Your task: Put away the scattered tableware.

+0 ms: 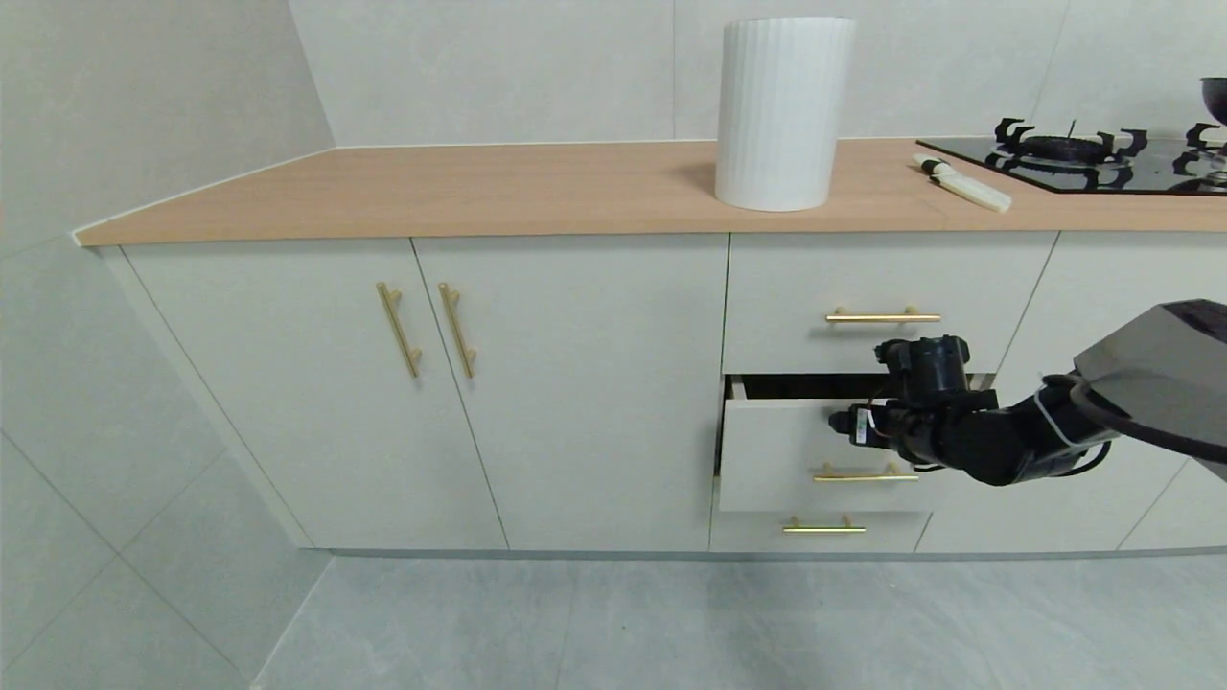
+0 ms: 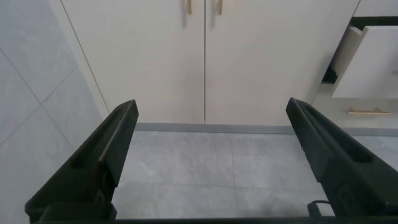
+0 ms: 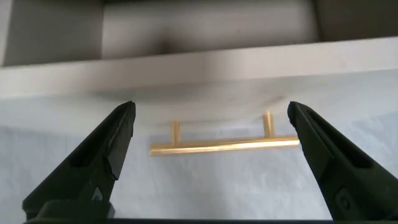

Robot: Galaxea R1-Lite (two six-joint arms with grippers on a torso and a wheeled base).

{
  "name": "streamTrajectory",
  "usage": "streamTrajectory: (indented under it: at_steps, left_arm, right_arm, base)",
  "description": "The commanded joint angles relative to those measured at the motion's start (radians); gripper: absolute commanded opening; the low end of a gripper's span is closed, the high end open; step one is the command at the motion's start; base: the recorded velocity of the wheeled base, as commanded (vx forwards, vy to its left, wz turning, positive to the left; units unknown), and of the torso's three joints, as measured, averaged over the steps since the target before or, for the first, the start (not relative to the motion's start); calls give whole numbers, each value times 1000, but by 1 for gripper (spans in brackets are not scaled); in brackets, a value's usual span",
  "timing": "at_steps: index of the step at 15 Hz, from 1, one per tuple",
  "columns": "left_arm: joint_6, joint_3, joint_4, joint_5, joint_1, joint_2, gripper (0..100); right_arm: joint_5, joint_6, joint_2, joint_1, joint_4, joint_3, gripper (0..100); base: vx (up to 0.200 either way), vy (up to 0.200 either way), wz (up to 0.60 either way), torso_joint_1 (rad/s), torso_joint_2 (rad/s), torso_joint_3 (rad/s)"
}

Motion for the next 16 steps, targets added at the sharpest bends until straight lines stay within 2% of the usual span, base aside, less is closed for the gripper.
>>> streamTrajectory:
  at_steps: [1, 4, 6, 16]
  left_arm:
    - [-1, 0, 0, 0, 0, 0, 100]
    - [-1, 0, 0, 0, 0, 0, 100]
    - [-1, 0, 0, 0, 0, 0, 100]
    - [0, 0, 0, 0, 0, 0, 100]
  right_arm:
    - [-8, 0, 38, -11, -23, -1, 100]
    - [-32, -3, 94, -15, -165, -6, 100]
    - [-39, -3, 115, -18, -210, -10, 100]
    - [-72, -2, 209, -38, -337, -93, 100]
  base:
    - [0, 0, 0, 0, 0, 0]
    - [0, 0, 0, 0, 0, 0]
    - [0, 0, 0, 0, 0, 0]
    - [0, 0, 0, 0, 0, 0]
